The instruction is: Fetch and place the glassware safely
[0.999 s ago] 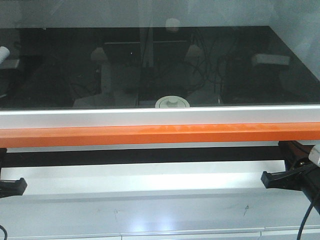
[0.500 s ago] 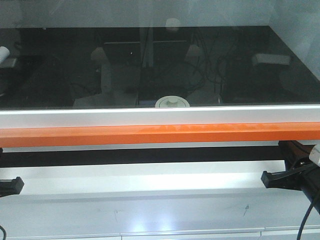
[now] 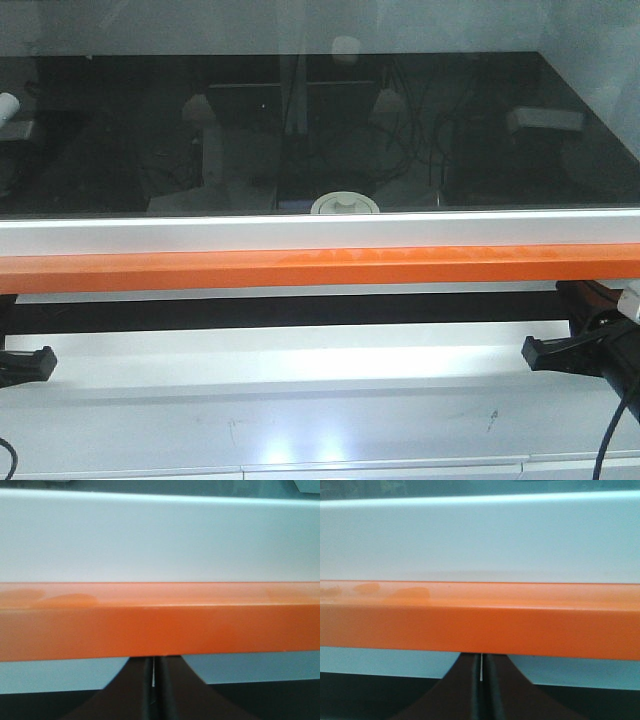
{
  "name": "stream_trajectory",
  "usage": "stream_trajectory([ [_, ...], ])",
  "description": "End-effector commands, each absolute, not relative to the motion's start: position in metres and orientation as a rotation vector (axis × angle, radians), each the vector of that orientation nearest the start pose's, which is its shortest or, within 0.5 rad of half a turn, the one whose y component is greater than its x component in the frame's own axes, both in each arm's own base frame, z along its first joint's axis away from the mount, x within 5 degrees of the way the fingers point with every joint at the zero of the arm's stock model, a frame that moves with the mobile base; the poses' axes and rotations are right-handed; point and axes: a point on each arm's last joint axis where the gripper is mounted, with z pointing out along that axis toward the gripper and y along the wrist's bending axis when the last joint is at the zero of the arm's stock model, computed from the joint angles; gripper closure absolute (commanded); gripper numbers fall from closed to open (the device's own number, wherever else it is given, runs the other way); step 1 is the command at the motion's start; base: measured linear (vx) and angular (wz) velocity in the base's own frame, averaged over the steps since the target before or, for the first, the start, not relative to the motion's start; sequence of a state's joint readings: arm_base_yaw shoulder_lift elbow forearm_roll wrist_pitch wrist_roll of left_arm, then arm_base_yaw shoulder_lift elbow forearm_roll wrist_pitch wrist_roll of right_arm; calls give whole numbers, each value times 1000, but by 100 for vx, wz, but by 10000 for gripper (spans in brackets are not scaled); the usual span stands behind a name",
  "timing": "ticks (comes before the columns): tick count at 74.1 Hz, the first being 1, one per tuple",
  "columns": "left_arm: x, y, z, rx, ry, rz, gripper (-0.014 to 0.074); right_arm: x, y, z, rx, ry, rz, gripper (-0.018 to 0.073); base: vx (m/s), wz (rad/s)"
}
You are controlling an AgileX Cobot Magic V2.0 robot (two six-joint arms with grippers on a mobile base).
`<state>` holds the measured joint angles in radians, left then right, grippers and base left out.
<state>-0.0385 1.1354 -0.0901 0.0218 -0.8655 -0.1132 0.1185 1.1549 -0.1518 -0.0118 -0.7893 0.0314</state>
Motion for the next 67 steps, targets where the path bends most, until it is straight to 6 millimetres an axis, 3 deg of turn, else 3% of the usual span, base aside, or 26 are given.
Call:
stream_trajectory([
  [1, 174, -10, 232, -28, 1366, -149, 603, 183, 22, 243, -72, 1380, 126, 560, 0, 0],
  [35, 161, -6, 256, -50, 1287, -115, 603, 184, 23, 271, -67, 1326, 129, 560, 0, 0],
  [67, 165, -6, 294, -46, 1222, -121, 603, 185, 23, 277, -44, 1311, 159, 560, 0, 0],
])
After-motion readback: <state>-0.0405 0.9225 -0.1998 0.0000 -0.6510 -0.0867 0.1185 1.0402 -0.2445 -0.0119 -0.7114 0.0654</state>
